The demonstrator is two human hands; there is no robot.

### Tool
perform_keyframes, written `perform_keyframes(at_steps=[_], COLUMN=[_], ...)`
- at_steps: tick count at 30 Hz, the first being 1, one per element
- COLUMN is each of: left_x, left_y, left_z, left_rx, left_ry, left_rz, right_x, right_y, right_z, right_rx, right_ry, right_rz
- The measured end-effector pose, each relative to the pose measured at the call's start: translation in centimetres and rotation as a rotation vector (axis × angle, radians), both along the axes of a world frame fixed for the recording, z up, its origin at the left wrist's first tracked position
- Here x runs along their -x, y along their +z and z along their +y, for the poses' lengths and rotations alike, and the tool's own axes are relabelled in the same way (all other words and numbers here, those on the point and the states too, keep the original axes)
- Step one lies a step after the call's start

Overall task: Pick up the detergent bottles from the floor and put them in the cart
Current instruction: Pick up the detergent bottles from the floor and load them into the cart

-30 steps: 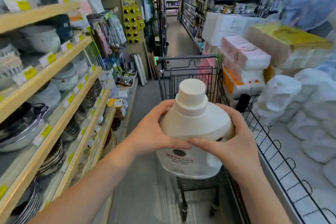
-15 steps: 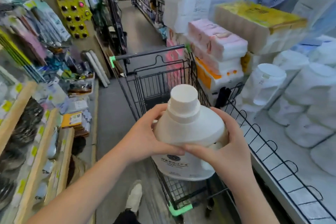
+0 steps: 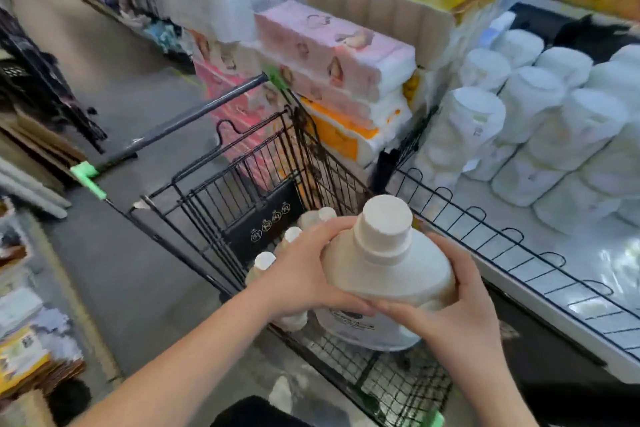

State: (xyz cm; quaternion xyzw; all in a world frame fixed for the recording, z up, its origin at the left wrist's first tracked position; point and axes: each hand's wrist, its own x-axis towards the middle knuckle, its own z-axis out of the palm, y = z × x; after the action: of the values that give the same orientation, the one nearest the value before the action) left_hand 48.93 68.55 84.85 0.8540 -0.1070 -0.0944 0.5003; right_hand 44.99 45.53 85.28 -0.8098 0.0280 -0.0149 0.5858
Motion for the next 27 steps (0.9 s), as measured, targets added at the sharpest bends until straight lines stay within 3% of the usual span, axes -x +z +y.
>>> perform_keyframes(at_steps=[9, 19, 27], left_x=[-3.6, -5.5, -6.1], left_y=[-5.0, -13.5, -23.2], left_z=[1.5, 2.0, 1.8], left_rx=[-0.166, -0.344, -0.548], left_ry=[-0.254, -0.465, -0.55], left_rz=[0.07, 0.144, 0.215], right_x=[1.6, 1.7, 1.2], right_y=[-5.7, -16.9, -23.8], right_z=[3.4, 5.6, 6.9], right_rx=[-0.021, 0.001, 0.146], right_ry=[-0.169, -0.203, -0.139], right_rz=[0.113, 0.248, 0.431])
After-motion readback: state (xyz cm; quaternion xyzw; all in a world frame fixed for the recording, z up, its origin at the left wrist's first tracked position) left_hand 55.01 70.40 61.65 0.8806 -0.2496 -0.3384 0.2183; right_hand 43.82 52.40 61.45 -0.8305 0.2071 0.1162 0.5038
